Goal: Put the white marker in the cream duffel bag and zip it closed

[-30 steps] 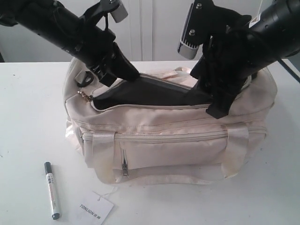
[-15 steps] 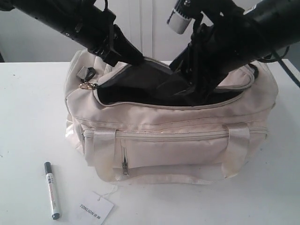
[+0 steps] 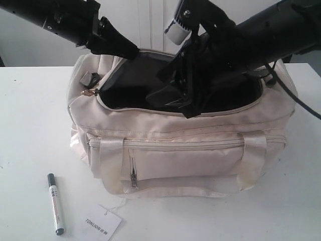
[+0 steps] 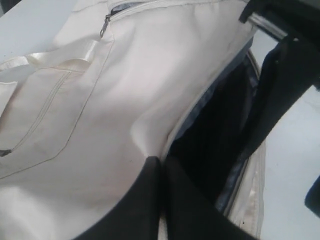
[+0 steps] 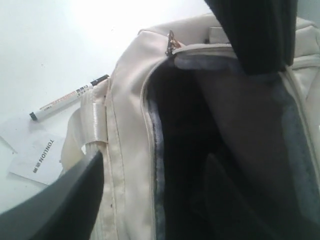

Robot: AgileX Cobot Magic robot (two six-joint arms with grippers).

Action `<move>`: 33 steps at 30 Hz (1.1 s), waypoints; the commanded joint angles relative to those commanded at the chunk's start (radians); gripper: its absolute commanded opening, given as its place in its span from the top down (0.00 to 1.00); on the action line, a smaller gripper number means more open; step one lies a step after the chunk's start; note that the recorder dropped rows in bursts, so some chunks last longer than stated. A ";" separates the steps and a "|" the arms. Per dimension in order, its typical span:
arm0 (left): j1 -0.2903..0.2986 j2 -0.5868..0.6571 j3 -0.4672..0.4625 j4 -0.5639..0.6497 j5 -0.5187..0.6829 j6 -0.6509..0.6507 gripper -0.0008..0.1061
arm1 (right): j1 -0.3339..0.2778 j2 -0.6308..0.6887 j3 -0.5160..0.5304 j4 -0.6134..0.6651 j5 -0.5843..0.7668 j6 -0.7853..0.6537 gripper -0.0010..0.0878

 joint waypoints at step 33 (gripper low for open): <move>0.000 0.000 0.000 0.008 -0.002 0.018 0.99 | 0.128 0.166 0.000 0.044 -0.168 -0.030 0.89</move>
